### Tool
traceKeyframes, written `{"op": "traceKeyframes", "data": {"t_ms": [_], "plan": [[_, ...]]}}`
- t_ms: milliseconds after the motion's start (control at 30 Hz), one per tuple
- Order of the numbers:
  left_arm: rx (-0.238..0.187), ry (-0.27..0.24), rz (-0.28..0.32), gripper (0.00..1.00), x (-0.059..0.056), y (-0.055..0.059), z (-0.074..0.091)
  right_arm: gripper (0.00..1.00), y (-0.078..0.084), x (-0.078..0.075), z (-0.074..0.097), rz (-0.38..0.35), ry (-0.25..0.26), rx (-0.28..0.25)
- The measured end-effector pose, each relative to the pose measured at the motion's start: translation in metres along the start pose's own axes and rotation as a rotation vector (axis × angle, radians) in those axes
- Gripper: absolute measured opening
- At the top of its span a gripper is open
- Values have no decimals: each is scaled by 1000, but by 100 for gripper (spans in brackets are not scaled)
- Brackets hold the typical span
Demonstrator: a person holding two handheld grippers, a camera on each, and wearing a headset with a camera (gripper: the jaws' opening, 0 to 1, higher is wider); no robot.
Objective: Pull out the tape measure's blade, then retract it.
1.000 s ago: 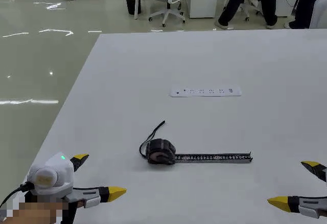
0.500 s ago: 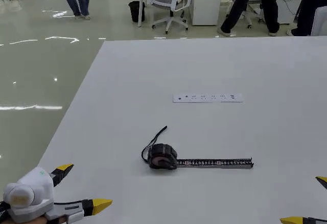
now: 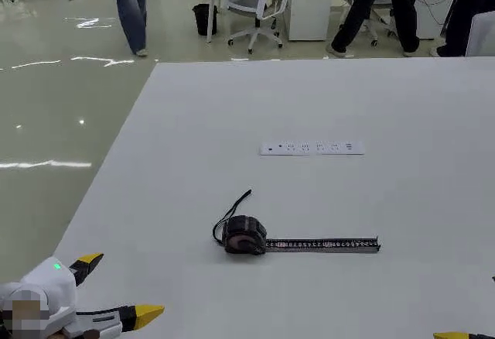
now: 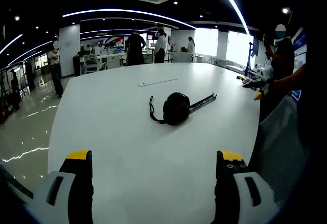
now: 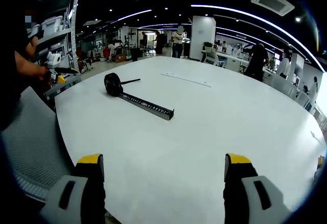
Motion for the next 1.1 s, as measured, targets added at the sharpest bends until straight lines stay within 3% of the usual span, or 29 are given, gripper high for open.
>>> {"op": "traceKeyframes", "data": {"t_ms": [233, 333, 733, 833, 1100], "plan": [[-13, -5, 3, 99, 1, -4, 1, 100, -2, 1, -2, -36, -6, 4], [-40, -16, -15, 99, 2, -9, 2, 100, -1, 1, -4, -31, -9, 8], [-59, -41, -24, 99, 4, -22, 1, 100, -3, 3, 0, -11, 6, 7], [-78, -39, 2, 99, 3, -24, 1, 100, -3, 3, 2, -18, 8, 5], [-56, -54, -11, 99, -1, -29, 3, 100, -1, 4, 5, -39, 4, 21]]}}
Point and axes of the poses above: the centre of the closed fingertips' face, and the gripper's own axes: z roughly backward along the fingers, x roughly to its left, y roughly out of its underside, the point moved 10 cm from there along z, roughly backward along the fingers, and after that the axes turned 5 degrees about -x, right-handed, at the moved point
